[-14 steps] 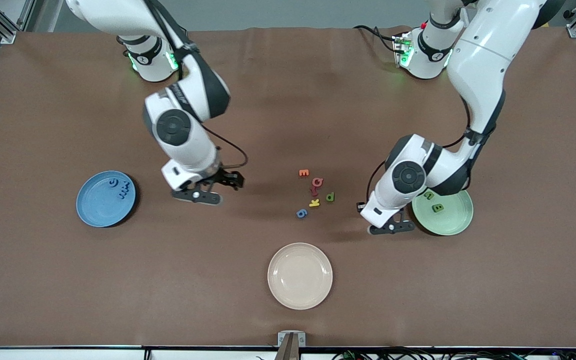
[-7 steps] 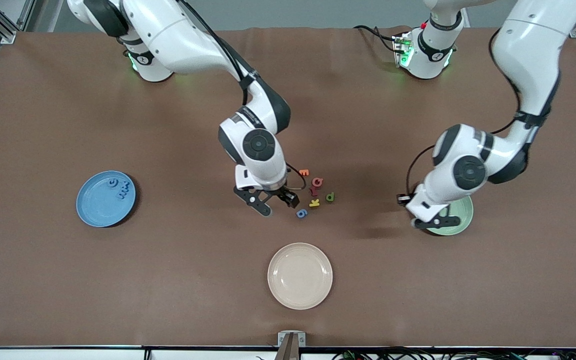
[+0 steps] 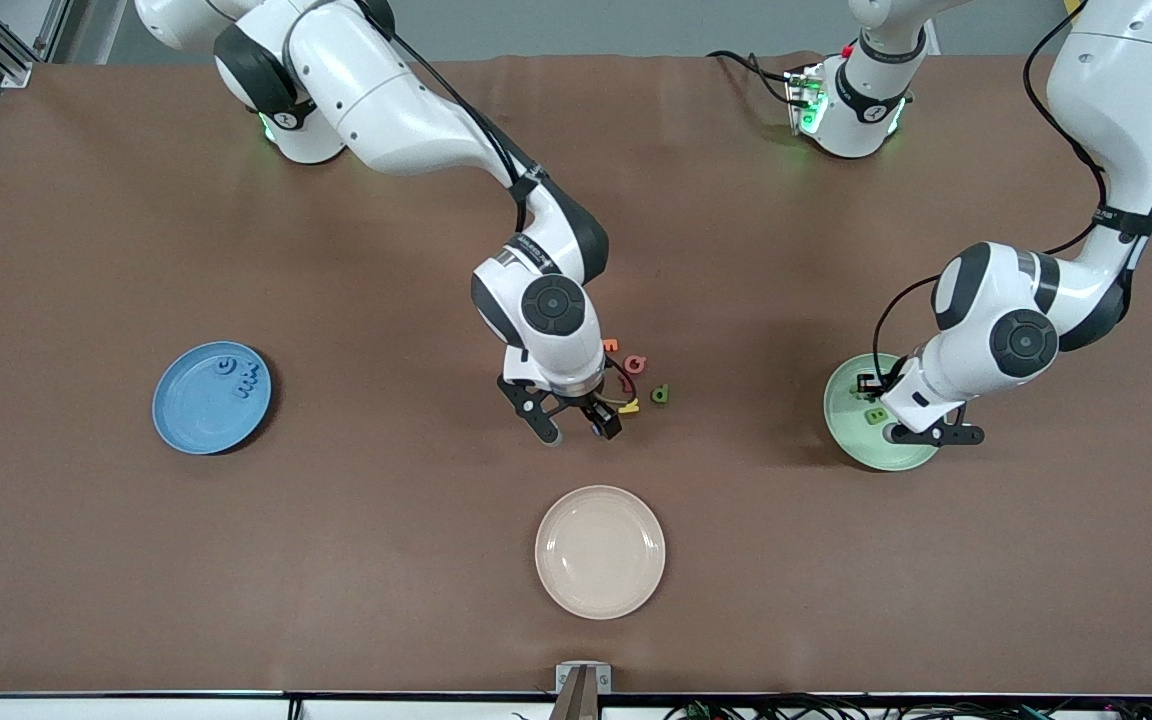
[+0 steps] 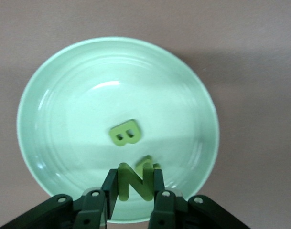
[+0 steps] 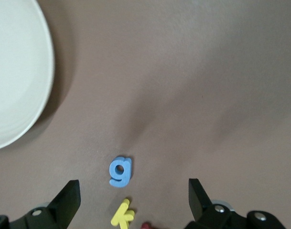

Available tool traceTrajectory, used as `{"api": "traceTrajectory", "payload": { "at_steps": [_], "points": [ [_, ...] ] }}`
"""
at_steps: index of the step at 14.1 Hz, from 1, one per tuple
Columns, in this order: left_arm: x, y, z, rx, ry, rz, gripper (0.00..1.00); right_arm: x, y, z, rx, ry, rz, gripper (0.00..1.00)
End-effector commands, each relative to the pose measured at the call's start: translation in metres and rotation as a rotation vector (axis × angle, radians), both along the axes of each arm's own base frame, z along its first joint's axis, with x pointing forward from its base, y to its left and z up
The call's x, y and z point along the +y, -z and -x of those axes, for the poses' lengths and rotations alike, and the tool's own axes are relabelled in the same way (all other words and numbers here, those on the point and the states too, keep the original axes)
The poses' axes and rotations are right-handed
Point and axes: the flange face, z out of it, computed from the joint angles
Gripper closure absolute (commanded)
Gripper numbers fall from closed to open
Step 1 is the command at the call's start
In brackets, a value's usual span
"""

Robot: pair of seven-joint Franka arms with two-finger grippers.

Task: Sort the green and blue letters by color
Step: 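Place the N on the green plate while the right gripper reaches blue g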

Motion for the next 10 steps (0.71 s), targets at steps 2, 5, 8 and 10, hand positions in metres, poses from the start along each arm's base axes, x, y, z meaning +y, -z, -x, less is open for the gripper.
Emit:
{"api": "traceTrajectory", "payload": {
  "at_steps": [2,5,8,10],
  "points": [
    [0.010,0.005,0.008,-0.030,0.036,-0.022,0.83,0.010,0.014,-0.009,-0.015,0.132,-0.007,0.02],
    [0.012,0.017,0.008,-0.042,0.057,-0.024,0.82,0.012,0.030,-0.009,-0.018,0.128,-0.007,0.03],
    [0.023,0.029,0.013,-0.048,0.073,-0.033,0.81,0.012,0.038,-0.010,-0.030,0.121,-0.012,0.09],
    [0.026,0.034,0.013,-0.056,0.077,-0.028,0.79,0.013,0.041,-0.010,-0.035,0.121,-0.020,0.11]
  ]
}}
